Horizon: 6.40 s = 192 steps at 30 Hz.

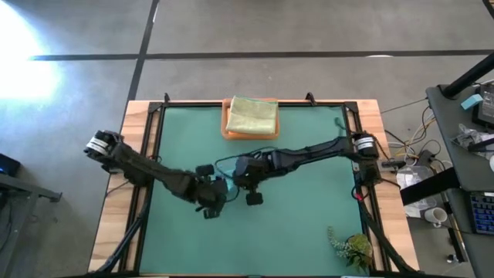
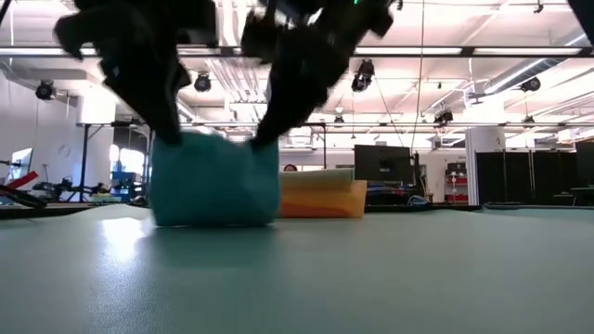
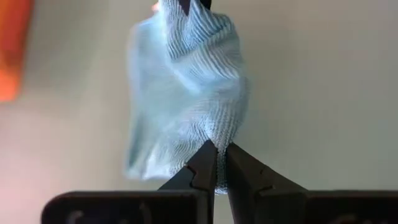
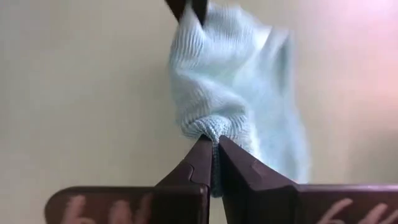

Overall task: Fold microfiber towels
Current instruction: Put the blue towel into the orange bin, then return to Home Position

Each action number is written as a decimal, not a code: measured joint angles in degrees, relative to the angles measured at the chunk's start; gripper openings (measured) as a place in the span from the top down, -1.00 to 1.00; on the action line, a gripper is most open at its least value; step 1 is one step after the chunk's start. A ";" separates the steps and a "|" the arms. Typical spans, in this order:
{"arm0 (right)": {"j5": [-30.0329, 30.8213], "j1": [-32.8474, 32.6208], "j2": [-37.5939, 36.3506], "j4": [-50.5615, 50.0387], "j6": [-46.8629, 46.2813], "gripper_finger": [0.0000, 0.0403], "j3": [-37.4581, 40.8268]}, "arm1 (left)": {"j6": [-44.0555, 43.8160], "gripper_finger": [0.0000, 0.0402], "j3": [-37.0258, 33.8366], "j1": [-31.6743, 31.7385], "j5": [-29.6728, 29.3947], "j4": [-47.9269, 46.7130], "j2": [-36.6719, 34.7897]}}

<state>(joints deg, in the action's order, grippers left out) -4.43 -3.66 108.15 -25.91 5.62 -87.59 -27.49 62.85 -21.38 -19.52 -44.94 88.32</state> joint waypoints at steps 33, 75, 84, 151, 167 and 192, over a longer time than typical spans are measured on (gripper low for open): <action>28.50 12.98 -17.01 -0.05 -3.61 0.96 -0.02 | 58.20 0.95 13.73 28.97 -8.51 13.08 -5.25; 13.42 37.53 -7.53 12.95 17.59 0.96 -3.22 | 85.47 0.95 17.00 49.22 -12.42 41.99 13.43; 9.91 37.56 -7.39 7.21 19.40 0.96 -3.69 | 81.69 0.95 18.02 48.40 -13.62 37.43 11.93; 16.60 30.64 -5.80 -13.61 21.24 0.96 -5.49 | 65.99 0.95 16.22 46.11 -1.77 21.70 11.59; 9.97 28.76 -5.80 -18.14 11.02 0.79 -5.49 | 59.08 0.60 16.24 43.71 1.67 16.90 11.17; 5.81 27.18 -23.06 -22.24 -1.28 0.39 -7.72 | 39.68 0.21 11.41 40.87 3.01 8.10 -12.83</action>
<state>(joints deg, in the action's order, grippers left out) 1.39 23.52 85.09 -48.14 4.34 -95.31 12.19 74.26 19.49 -16.51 -36.84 75.49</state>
